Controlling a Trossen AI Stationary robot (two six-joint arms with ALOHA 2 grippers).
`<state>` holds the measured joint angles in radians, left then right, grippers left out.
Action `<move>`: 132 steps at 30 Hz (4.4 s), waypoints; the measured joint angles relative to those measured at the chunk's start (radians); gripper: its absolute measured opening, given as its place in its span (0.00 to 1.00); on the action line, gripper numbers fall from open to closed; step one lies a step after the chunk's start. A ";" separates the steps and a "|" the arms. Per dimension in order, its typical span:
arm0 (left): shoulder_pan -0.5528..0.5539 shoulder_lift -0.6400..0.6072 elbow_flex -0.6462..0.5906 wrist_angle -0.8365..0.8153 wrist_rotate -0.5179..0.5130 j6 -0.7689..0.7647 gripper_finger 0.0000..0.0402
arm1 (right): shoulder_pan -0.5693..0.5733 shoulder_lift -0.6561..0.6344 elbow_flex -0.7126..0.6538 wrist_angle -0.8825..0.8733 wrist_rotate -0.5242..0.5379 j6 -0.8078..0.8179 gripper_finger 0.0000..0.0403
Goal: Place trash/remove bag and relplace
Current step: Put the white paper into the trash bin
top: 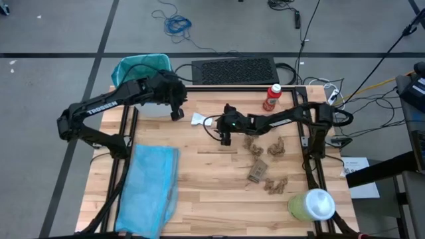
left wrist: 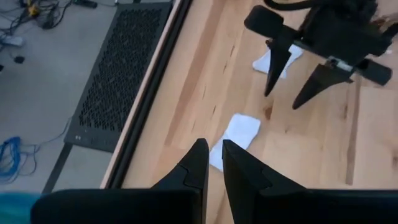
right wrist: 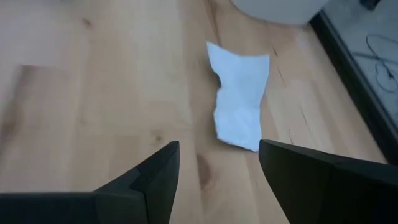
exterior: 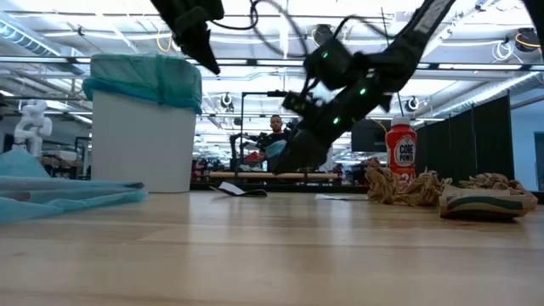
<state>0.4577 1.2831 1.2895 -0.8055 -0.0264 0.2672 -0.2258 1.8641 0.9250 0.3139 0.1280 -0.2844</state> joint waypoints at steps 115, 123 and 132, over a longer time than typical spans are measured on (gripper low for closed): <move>-0.054 -0.081 0.000 -0.069 -0.527 0.078 0.12 | 0.167 0.189 0.238 -0.339 0.289 -0.058 0.02; -0.113 -0.081 0.148 -0.077 -0.604 0.079 0.12 | 0.200 0.190 0.323 -0.480 0.293 -0.018 0.00; 0.000 -0.058 0.208 -0.251 -0.681 -0.016 0.11 | 0.206 0.105 0.344 -0.544 0.285 -0.011 0.00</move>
<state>0.4579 1.2251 1.4975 -1.0569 -0.7075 0.2515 -0.0196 1.9691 1.2694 -0.2304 0.4133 -0.2956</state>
